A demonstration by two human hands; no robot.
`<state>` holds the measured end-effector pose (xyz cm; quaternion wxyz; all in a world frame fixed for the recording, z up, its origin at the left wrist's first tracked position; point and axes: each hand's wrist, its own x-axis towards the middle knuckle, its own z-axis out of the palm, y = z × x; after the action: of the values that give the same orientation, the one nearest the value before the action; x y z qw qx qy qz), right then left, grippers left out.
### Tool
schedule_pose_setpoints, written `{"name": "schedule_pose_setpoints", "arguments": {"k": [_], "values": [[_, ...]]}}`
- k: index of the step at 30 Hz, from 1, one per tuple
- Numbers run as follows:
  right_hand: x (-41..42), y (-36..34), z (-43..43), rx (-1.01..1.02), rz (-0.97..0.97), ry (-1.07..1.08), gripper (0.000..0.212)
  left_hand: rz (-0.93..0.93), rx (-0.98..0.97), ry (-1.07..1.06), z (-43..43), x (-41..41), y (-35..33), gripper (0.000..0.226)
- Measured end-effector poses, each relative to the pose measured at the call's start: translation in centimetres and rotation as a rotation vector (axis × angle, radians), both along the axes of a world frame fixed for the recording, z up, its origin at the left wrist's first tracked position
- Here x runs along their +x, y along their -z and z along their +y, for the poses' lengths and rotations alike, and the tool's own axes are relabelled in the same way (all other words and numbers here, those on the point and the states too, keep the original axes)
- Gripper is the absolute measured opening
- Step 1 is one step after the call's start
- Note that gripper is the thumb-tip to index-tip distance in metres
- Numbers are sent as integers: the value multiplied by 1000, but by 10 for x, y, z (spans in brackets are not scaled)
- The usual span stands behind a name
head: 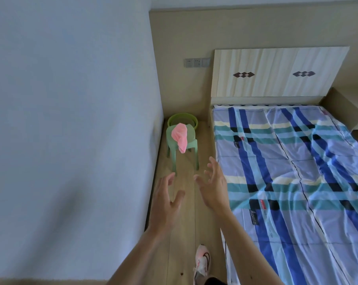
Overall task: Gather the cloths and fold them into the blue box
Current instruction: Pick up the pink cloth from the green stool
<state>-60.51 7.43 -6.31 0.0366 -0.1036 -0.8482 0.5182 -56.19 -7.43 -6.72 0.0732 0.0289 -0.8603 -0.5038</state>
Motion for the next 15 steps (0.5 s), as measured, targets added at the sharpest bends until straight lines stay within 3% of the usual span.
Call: {"name": "schedule_pose_setpoints", "arguments": {"k": [15], "values": [[-259, 3, 33, -7, -80, -63, 73, -102, 65, -34, 42, -255, 13, 44]]}}
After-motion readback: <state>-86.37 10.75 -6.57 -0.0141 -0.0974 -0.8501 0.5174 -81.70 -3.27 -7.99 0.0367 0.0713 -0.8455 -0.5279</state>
